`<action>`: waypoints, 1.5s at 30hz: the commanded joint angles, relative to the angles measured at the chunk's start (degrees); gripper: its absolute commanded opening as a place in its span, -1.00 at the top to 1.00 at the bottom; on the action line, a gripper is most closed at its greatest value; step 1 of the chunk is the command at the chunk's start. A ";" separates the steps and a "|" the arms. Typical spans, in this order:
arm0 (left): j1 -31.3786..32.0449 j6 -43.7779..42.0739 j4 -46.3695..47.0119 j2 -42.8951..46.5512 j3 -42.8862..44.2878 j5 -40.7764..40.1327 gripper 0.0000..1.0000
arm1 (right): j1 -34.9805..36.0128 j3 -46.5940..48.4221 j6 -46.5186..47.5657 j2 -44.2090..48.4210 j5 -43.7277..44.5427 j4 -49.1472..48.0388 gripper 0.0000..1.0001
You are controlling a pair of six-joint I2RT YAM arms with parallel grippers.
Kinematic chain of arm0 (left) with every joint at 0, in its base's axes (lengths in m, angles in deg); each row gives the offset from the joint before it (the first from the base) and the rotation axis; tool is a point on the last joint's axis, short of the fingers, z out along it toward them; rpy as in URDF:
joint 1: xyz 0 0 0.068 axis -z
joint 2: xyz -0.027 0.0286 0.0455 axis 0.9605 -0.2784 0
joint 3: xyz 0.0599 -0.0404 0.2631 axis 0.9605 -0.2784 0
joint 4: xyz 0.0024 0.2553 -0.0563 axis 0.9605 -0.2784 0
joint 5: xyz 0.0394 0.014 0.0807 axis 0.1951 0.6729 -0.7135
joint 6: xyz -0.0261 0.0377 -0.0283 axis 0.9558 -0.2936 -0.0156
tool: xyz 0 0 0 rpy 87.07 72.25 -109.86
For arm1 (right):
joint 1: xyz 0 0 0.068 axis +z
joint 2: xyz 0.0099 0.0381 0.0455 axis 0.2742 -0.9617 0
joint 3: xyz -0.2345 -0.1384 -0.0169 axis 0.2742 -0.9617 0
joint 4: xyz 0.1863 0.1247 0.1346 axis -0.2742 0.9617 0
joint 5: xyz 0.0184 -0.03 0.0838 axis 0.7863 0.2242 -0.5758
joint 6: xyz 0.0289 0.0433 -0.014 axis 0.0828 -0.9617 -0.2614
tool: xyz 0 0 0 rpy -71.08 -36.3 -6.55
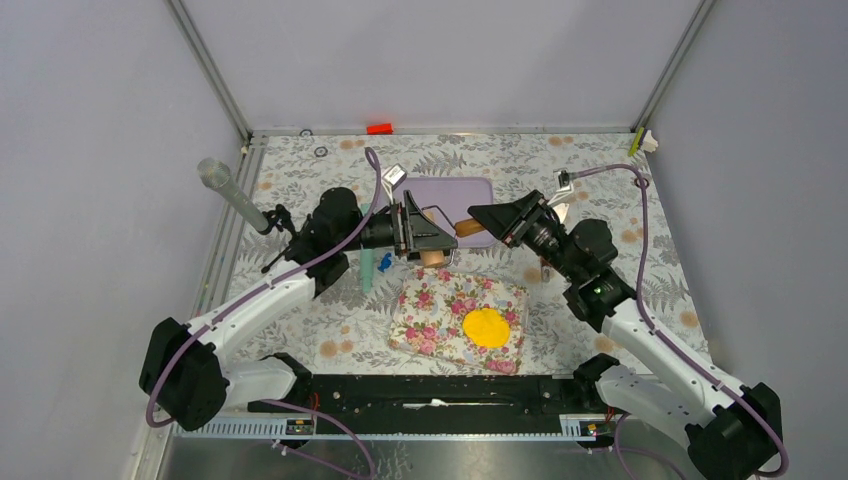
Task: Roll out the dumpling wrappers from the dough
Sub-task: Flatten out the dough on the work surface.
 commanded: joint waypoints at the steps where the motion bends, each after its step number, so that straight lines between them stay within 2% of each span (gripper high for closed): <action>1: 0.30 1.22 7.19 -0.15 0.42 -1.66 -0.39 | -0.13 0.55 -3.77 0.18 -1.78 -9.55 1.00; 6: 0.31 1.67 7.19 -0.97 0.07 -3.65 0.45 | -0.13 0.51 -4.07 0.33 -3.12 -7.77 1.00; 8: 0.26 0.47 4.08 -1.34 1.03 -3.64 0.98 | -0.13 0.99 -3.40 0.63 -4.48 -5.37 0.99; 11: -1.64 -4.67 -6.53 -2.95 5.25 0.09 1.00 | -0.22 6.64 3.57 -0.37 -11.64 5.43 -0.09; 12: -2.40 -6.06 -8.46 -2.94 5.74 1.42 1.00 | -0.19 8.43 5.91 -0.65 -14.18 9.37 -0.33; 13: -3.52 -7.59 -10.02 -2.85 6.27 2.90 1.00 | -0.29 10.66 9.19 -0.81 -16.66 12.69 -0.45; 16: -5.25 -11.61 -14.37 -2.75 7.71 7.64 1.00 | -1.14 12.87 13.39 0.09 -20.88 19.59 -0.66; 21: -5.74 -19.34 -22.62 -2.11 10.40 15.02 1.00 | -3.53 12.74 12.99 -0.18 -29.40 20.24 -0.66; 24: -5.85 -28.29 -33.20 -1.03 12.91 15.75 1.00 | -5.17 12.90 12.20 0.15 -33.81 19.04 -0.63; 26: -5.85 -31.50 -35.84 0.21 13.07 16.56 1.00 | -5.56 12.97 10.92 -0.37 -37.79 16.62 -0.65; 31: -5.85 -30.90 -35.55 2.06 11.69 16.67 1.00 | -5.53 11.36 4.88 -2.63 -45.60 8.70 -0.60; 33: -5.92 -30.36 -35.39 2.12 11.51 16.02 1.00 | -5.58 11.47 5.25 -2.84 -46.60 9.57 -0.59; 37: -5.90 -27.15 -31.17 2.16 11.05 16.26 1.00 | -5.58 11.40 7.60 -3.31 -44.73 13.98 -0.60; 41: -5.91 -24.58 -29.43 1.00 12.35 15.77 1.00 | -5.58 8.42 4.24 -3.38 -44.42 8.95 -0.59; 45: -5.76 -23.88 -28.70 0.33 14.06 15.69 1.00 | -5.58 6.75 4.76 -3.20 -41.57 9.53 -0.62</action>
